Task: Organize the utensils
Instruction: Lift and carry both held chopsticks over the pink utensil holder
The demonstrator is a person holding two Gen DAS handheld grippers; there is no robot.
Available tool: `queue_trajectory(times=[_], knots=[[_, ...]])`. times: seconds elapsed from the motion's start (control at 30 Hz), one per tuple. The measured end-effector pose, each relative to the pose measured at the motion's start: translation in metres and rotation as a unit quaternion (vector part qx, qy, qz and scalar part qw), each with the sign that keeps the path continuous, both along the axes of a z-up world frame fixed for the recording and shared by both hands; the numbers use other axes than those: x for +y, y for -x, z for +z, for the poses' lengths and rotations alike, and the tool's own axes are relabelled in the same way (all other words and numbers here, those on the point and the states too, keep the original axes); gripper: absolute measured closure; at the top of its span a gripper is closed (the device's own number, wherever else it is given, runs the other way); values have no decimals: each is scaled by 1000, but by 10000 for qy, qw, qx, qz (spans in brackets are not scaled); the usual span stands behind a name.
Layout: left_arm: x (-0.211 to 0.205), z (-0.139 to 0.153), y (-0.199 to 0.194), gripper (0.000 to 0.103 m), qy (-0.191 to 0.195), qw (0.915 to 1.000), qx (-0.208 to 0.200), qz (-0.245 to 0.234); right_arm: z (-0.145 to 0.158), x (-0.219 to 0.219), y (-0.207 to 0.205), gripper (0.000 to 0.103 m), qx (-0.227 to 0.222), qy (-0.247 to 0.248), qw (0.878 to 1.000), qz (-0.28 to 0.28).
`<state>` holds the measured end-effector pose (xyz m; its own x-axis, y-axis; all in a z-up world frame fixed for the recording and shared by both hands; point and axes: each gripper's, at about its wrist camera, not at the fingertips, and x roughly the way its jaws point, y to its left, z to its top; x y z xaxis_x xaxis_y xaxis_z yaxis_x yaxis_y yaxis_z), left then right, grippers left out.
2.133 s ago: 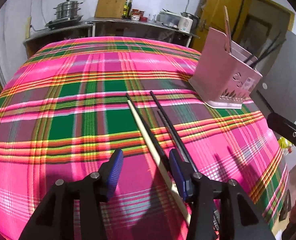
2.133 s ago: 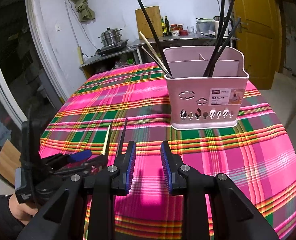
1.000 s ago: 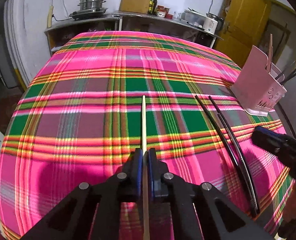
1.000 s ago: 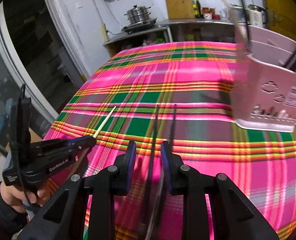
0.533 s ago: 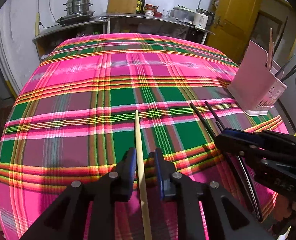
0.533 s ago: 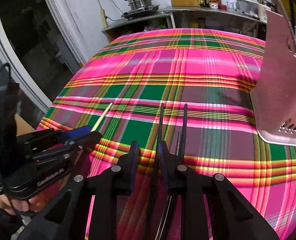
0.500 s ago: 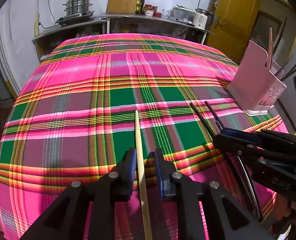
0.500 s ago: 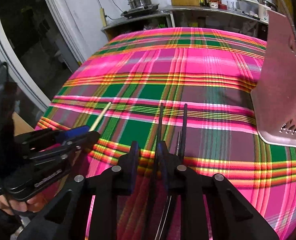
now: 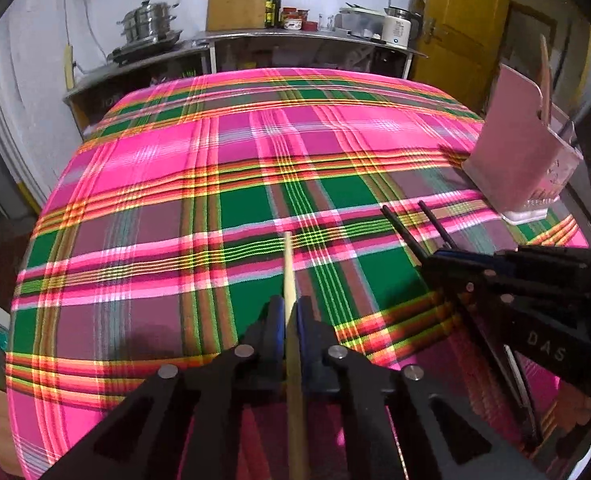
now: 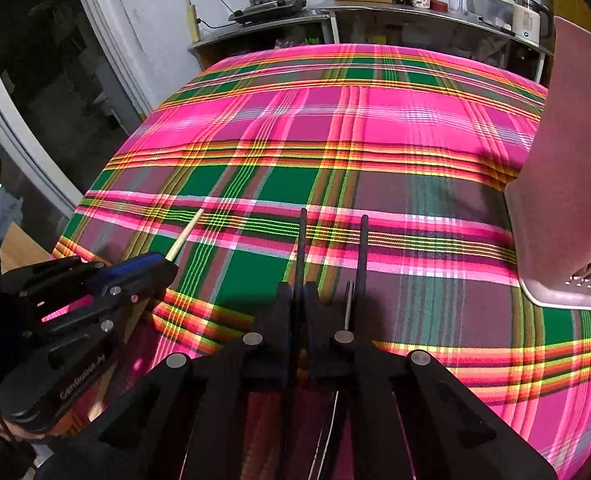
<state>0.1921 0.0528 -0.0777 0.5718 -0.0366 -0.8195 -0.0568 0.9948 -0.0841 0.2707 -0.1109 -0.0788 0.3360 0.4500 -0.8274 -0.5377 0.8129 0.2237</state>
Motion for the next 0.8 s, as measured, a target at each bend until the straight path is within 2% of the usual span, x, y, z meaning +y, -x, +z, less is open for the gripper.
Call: queue_trajectory(times=[0.13, 0.3, 0.47, 0.63, 0.8], knots=[[6, 5, 2, 97, 170, 9998, -30, 76, 12, -8, 2, 97, -52, -178, 9998, -31], [12, 23, 9, 97, 449, 9986, -256, 74, 33, -19, 5, 98, -180, -408, 9990, -74], [17, 31, 12, 97, 710, 9970, -274, 135, 40, -26, 4, 98, -181, -510, 9984, -155], [22, 41, 19, 97, 874, 9953, -360, 196, 45, -30, 8, 98, -173, -606, 9978, -190], [24, 66, 24, 97, 939, 9936, -608, 181, 63, -32, 13, 98, -338, -736, 9966, -171]])
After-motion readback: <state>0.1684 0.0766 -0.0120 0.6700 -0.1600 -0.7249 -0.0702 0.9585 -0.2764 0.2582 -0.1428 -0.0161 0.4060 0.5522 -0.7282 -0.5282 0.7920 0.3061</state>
